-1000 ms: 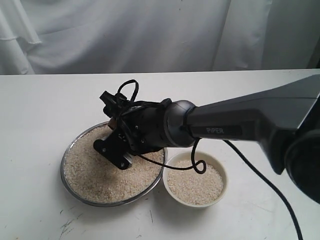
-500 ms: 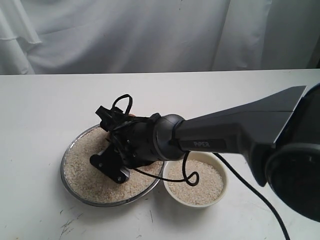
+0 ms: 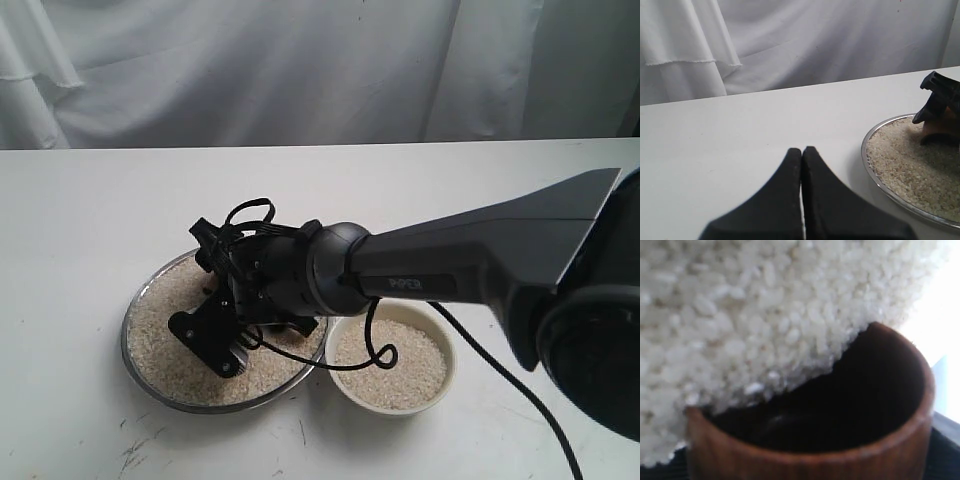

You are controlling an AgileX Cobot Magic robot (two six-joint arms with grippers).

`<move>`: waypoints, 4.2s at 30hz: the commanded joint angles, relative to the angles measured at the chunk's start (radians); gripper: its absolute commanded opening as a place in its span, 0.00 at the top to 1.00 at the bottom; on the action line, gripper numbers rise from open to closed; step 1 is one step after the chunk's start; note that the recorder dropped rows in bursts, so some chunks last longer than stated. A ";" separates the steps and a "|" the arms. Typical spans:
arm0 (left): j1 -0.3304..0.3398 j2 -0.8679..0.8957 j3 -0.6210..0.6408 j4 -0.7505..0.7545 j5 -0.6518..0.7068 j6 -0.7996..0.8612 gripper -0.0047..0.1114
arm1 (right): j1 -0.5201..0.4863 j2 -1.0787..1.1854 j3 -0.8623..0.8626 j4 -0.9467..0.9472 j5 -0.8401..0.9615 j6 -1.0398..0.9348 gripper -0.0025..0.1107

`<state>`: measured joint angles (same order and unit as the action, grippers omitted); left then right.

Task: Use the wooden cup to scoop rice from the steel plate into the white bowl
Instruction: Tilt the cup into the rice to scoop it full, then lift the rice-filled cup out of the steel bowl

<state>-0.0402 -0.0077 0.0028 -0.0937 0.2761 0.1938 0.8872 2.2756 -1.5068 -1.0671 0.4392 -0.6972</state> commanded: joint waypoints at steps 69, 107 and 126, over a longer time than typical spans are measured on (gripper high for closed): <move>-0.007 0.008 -0.003 -0.001 -0.010 -0.005 0.96 | -0.211 -0.039 0.002 1.784 0.061 -1.159 0.98; -0.007 0.008 -0.003 -0.001 -0.010 -0.003 0.96 | -0.334 -0.331 0.189 2.281 0.215 -1.234 0.98; -0.007 0.008 -0.003 -0.001 -0.010 -0.003 0.96 | -0.354 -0.289 0.213 2.558 0.252 -1.405 0.98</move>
<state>-0.0402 -0.0077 0.0028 -0.0937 0.2761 0.1938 0.5457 2.0176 -1.2952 1.4805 0.6857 -2.0946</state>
